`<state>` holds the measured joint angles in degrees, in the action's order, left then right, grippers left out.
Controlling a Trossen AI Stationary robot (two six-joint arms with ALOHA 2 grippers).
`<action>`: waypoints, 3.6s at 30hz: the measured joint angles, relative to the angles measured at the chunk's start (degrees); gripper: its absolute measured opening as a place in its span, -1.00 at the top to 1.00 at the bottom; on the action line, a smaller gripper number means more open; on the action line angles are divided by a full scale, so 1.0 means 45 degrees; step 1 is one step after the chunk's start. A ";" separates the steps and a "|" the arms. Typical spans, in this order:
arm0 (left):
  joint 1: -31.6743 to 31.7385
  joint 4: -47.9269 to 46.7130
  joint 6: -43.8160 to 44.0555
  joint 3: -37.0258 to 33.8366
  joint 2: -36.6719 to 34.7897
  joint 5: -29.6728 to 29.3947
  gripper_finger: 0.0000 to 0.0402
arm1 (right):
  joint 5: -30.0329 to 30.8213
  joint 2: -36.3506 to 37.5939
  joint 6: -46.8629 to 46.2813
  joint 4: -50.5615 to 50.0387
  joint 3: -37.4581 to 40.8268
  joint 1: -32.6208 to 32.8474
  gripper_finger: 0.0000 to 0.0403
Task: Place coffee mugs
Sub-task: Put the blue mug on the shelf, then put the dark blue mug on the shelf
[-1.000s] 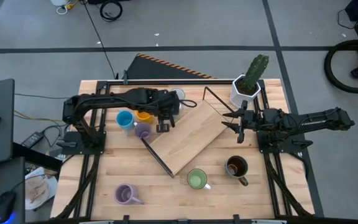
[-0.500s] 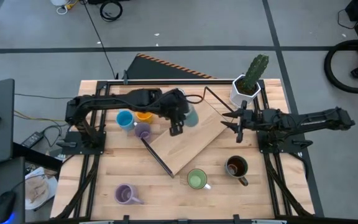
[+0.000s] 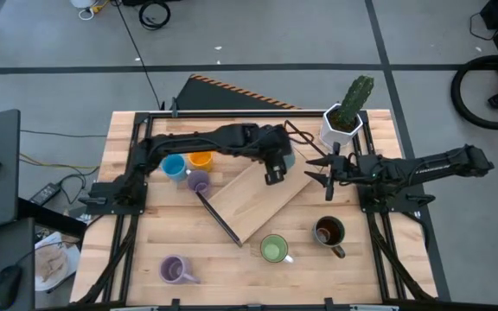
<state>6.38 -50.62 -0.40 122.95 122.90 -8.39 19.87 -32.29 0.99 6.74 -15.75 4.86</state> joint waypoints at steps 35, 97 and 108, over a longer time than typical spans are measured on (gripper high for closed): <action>0.0858 -0.0940 -0.0495 0.1332 0.1408 0.0157 0.88 | -0.0100 0.0261 0.0156 -0.0569 0.0000 0.0321 0.17; 0.1144 -0.3834 -0.3610 0.2605 0.0853 -0.0493 0.39 | -0.0135 0.0303 -0.0568 -0.2342 -0.0015 0.0515 0.17; 0.0671 -0.4553 -0.3521 0.2590 0.0853 -0.1090 0.39 | -0.0024 0.1312 -0.2019 -0.4081 -0.0017 0.1268 0.17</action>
<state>9.40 -71.11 -16.25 134.61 126.74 -13.29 19.76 -26.38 -8.10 -11.62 -15.83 10.56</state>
